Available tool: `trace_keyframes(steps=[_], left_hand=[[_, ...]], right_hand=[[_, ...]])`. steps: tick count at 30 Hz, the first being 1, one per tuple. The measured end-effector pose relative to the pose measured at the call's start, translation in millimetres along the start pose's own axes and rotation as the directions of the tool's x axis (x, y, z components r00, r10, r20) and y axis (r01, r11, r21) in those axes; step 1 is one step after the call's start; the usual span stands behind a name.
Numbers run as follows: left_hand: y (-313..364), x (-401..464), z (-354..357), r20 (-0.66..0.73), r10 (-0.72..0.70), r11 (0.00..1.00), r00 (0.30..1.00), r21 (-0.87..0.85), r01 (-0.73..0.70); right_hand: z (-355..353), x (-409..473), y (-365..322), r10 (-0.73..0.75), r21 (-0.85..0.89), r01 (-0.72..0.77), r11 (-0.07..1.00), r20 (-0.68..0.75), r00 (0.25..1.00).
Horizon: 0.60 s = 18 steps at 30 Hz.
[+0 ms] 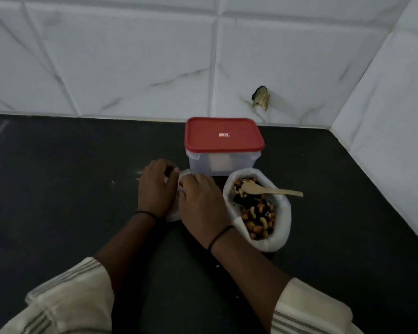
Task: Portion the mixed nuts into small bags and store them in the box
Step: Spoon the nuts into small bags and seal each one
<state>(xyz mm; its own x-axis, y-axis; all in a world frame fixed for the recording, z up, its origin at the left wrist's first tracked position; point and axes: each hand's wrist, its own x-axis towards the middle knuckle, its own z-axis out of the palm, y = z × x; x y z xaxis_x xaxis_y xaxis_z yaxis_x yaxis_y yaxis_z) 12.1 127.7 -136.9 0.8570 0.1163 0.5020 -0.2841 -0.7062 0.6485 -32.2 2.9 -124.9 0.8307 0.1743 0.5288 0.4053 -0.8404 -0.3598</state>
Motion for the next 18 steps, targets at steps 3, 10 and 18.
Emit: trace_keyframes(steps=[3,10,18], left_hand=[[-5,2,3,-0.007,-0.005,1.0,1.0,-0.018,0.005],[-8,-4,2,0.074,0.031,0.994,0.997,0.107,-0.039],[-1,-13,-10,0.087,-0.078,0.989,0.993,0.133,0.066]], right_hand=[[11,-8,5,-0.024,-0.049,0.024,0.998,-0.003,1.0],[11,-10,15,-0.079,-0.056,0.081,0.995,0.037,0.996],[3,-17,14,-0.07,-0.04,0.075,0.996,0.099,0.993]])
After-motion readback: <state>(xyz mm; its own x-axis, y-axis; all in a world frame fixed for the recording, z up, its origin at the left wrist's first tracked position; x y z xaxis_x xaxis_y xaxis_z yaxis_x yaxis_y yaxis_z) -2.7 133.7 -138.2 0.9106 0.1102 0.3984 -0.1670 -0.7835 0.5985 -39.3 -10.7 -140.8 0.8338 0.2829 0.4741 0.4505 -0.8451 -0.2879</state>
